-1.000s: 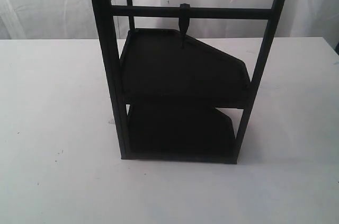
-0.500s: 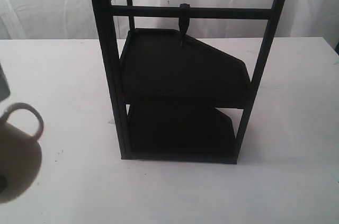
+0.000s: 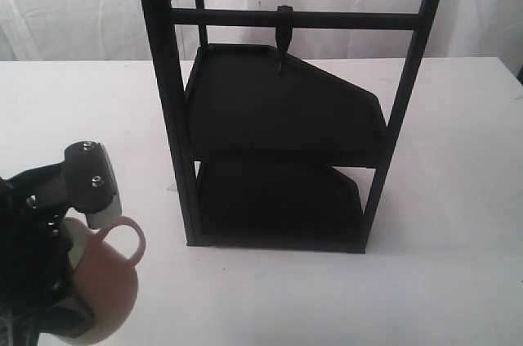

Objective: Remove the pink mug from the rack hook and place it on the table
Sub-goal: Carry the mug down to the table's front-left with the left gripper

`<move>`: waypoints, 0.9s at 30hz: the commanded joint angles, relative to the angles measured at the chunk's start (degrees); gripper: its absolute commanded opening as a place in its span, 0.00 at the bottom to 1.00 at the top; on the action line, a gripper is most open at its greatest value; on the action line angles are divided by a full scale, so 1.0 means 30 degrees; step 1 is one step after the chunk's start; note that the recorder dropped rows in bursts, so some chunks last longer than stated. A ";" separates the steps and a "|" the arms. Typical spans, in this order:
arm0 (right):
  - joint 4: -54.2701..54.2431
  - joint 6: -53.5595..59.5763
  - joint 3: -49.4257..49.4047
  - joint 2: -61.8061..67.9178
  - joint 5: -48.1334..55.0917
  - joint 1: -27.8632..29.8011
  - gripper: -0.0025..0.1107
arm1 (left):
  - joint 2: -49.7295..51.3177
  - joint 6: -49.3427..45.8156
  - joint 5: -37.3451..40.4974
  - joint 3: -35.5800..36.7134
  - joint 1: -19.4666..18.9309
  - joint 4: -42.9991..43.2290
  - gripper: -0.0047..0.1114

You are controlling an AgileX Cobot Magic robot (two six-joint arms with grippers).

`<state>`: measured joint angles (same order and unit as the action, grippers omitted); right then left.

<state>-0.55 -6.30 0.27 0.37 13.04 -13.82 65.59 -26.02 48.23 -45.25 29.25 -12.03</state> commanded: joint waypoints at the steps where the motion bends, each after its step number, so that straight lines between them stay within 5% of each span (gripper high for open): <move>1: 0.0059 -0.0002 -0.0089 -0.0124 -0.0100 0.0071 0.02 | 0.1333 -0.0336 -0.0747 0.0126 0.0023 0.0327 0.04; 27: 0.0059 -0.0002 -0.0089 -0.0124 -0.0100 0.0071 0.02 | 0.7077 -0.0336 -0.3188 0.0164 0.0023 0.0780 0.04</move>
<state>-0.55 -6.30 0.27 0.37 13.04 -13.82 85.23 -26.79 39.20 -45.47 29.25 -9.43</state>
